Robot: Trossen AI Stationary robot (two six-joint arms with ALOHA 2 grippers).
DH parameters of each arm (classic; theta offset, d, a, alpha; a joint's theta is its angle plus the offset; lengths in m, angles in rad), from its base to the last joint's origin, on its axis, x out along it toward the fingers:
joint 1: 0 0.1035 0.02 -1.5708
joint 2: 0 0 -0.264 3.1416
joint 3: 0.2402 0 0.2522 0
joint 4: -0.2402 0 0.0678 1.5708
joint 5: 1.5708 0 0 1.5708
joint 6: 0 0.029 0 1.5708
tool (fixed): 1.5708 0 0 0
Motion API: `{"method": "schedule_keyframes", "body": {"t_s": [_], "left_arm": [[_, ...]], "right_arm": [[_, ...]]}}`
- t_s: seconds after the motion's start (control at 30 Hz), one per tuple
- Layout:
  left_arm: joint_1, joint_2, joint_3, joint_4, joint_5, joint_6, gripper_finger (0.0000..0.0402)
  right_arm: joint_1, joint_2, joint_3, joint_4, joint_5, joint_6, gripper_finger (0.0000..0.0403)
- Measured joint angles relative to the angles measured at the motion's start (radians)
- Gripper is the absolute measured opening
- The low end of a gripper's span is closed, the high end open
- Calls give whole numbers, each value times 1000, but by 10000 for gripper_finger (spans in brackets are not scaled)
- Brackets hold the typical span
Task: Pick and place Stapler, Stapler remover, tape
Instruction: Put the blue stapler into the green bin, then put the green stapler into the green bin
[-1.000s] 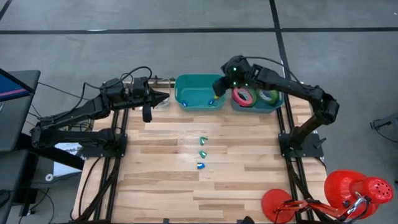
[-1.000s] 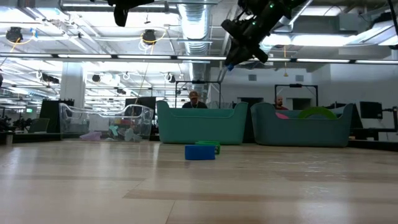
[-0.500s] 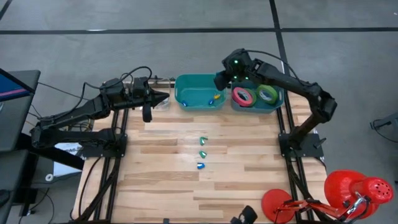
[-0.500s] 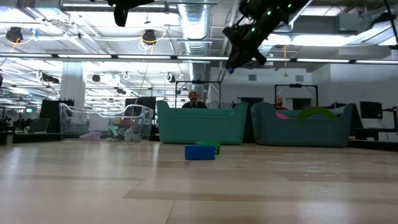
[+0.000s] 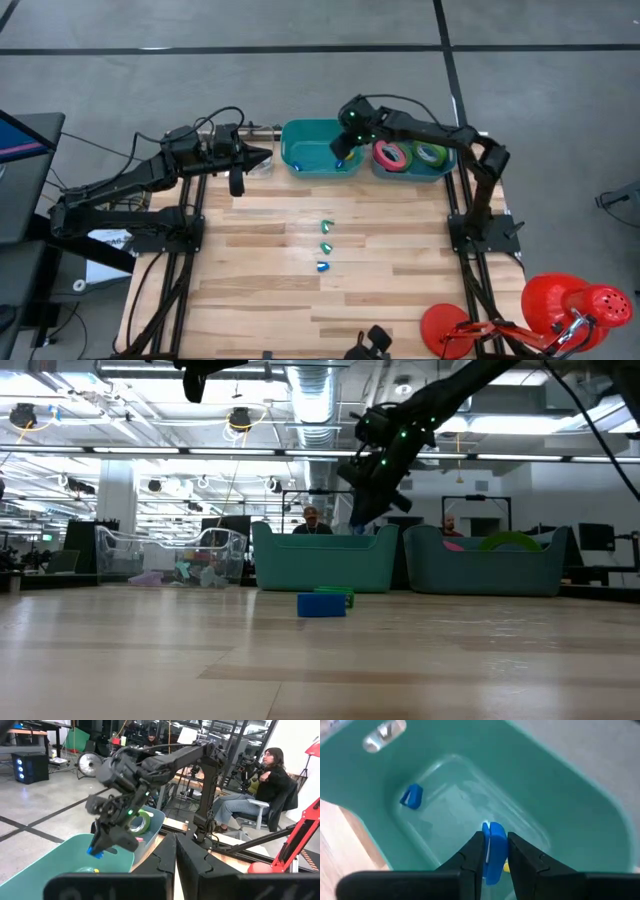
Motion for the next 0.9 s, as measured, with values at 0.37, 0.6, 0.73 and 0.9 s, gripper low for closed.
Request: {"method": "schedule_keyframes", "body": {"t_s": [0.37,0.6,0.73,0.9], "left_arm": [[0,0,0,0,0,0,4],[0,0,0,0,0,0,4],[0,0,0,-1,0,0,4],[0,0,0,-1,0,0,4]], "right_arm": [[4,15,0,2,-7,0,74],[8,15,0,56,-92,-18,102],[13,15,0,83,-111,-20,141],[24,15,0,68,-111,-19,198]]}}
